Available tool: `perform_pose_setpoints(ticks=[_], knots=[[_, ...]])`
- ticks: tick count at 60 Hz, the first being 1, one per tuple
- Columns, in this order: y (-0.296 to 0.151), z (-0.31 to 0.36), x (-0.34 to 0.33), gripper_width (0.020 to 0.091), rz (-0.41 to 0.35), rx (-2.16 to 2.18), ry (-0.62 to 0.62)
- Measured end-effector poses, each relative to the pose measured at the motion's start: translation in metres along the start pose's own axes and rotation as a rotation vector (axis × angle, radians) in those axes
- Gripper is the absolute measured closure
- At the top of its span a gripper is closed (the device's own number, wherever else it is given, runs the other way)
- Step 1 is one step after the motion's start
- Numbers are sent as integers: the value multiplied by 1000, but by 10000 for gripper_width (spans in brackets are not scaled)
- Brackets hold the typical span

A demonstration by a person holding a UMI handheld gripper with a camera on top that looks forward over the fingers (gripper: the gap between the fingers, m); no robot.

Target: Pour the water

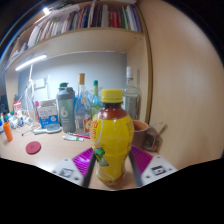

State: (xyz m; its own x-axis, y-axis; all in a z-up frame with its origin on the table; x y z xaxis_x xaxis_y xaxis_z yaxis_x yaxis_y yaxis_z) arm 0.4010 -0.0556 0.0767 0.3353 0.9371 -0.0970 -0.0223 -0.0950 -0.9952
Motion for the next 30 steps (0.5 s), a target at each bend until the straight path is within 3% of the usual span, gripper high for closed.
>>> perform_pose_setpoints(ticks=[2, 10, 11, 15, 19, 20, 25, 30], knots=[[4, 1, 4, 641, 7, -8, -7], [3, 0, 8, 693, -48, -36, 69], [3, 1, 8, 689, -46, -35, 78], [4, 3, 9, 781, -19, -24, 101], [2, 6, 11, 789, 7, -19, 101], [1, 8, 12, 821, 14, -17, 97], [-5, 26, 13, 821, 54, -1, 42], [-40, 54, 12, 822, 15, -48, -8]])
Point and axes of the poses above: the point between the fingertips, and its own axes, seen from behind it with the camera up: z to the left, y down, x forward, the way the camera looks, the point moved 7 cm from there along -x, backward, against the way the camera looks, and after that the axes turned 10 degrees about -z, right-handed, at the moved point
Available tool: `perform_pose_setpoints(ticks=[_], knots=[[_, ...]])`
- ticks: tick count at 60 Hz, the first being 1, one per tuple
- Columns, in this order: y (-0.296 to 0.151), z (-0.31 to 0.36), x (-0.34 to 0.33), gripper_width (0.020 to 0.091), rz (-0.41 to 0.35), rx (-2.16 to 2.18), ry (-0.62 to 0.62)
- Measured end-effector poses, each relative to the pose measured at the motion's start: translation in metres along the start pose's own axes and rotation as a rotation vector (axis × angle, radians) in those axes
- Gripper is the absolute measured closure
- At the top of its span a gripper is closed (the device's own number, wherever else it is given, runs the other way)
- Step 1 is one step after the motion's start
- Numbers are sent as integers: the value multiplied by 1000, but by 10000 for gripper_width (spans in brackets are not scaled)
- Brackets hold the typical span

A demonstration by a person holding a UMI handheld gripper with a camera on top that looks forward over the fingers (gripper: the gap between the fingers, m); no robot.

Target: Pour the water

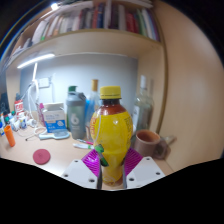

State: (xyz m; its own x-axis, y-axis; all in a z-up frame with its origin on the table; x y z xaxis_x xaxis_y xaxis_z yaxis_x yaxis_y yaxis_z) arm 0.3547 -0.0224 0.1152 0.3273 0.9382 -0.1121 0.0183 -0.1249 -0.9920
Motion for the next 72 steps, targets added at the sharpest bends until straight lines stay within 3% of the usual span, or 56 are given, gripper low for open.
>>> perform_pose_setpoints(ticks=[12, 18, 31, 47, 63, 72], knots=[[-130, 127, -6, 823, -182, -335, -162], [-170, 203, -3, 823, -233, -648, -210], [-149, 365, 21, 827, -364, -1592, -309], [-131, 421, 32, 822, -370, -2310, -266], [-129, 432, 22, 822, -355, -2385, -296], [-166, 421, 24, 820, -342, -1894, -247]])
Point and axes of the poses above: the point between the fingertips, and its own axes, seen from behind it with the camera up: z to the left, y down, x forward, the way the camera looks, the point moved 7 cm from there along -x, backward, against the way the camera looks, and after that the axes turned 10 degrees about -z, right-handed, at the moved point
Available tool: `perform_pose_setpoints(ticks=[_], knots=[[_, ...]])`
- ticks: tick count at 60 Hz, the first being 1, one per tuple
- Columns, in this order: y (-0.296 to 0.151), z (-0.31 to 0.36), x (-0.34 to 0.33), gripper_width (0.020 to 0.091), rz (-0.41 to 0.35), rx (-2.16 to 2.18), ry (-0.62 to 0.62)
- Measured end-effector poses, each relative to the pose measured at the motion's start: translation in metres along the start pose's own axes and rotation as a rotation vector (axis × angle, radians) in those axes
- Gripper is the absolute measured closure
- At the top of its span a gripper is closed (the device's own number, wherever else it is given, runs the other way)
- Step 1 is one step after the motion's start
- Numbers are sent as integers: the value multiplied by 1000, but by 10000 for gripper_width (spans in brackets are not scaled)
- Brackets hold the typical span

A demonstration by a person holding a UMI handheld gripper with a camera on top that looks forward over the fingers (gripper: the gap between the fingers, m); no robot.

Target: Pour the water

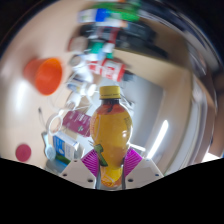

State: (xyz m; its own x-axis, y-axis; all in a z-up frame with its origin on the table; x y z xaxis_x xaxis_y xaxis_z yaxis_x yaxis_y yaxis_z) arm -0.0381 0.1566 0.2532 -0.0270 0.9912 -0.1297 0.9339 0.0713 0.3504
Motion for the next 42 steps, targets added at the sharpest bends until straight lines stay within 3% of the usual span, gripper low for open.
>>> perform_pose_setpoints(ticks=[10, 18, 27, 42], knots=[[49, 3, -17, 818, -38, 973, 114], [73, 75, -39, 816, -44, 1549, 119], [89, 135, -45, 818, -52, 1799, 58], [63, 208, -42, 816, -112, 1906, -63]])
Point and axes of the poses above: the point between the fingertips, and its own axes, seen from behind it with the camera up: z to the left, y down, x forward, the way the camera looks, the point moved 7 cm from there along -x, backward, against the way the camera looks, and after that the axes turned 10 degrees about -z, right-handed, at the moved point
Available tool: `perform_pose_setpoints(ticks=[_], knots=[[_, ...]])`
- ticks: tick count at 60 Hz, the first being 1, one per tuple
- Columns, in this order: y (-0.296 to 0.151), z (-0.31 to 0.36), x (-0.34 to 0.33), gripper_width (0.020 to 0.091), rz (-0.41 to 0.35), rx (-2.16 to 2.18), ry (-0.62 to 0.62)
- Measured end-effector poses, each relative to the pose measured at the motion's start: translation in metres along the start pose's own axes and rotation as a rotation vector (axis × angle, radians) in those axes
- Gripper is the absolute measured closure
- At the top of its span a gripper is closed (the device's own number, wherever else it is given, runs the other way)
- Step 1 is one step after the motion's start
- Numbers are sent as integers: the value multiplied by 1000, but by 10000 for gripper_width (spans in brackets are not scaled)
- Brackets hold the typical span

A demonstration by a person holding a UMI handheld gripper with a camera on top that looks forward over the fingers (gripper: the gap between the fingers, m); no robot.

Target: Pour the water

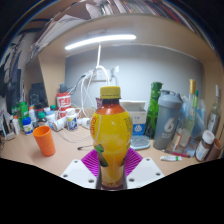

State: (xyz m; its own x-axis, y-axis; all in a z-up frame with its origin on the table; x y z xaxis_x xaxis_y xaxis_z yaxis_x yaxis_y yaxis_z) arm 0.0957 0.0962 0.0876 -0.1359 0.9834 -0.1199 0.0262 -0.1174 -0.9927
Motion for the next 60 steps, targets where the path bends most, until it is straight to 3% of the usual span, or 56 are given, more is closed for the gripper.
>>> perform_pose_setpoints(ticks=[1, 3, 10, 14, 18, 22, 25, 29, 30, 42, 60], knots=[[7, 1, 0, 799, 13, 8, -8], [4, 0, 0, 779, -44, 27, -8], [8, -2, -3, 779, -87, 41, -19], [7, -2, -3, 773, -93, 42, -19], [7, -1, -3, 718, -89, 38, -18], [6, -2, -4, 613, -59, 31, -23], [10, -2, -8, 529, 16, 20, -30], [14, 0, -20, 271, 94, 22, -42], [13, 0, -24, 245, 99, 23, -41], [-16, 13, -95, 261, 103, 8, 23], [-100, 74, -256, 260, 79, 27, 132]])
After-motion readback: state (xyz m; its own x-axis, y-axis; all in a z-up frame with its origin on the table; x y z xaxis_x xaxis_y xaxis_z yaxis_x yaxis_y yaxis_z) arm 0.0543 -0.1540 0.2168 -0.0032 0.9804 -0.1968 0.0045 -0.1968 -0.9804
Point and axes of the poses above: the point between the fingertips, and its own axes, seen from behind it with the camera up: z to the left, y down, x forward, the way the camera looks, the point moved 7 cm from there along -x, backward, against the way the camera looks, and after that the axes turned 10 degrees about -z, right-handed, at the moved point
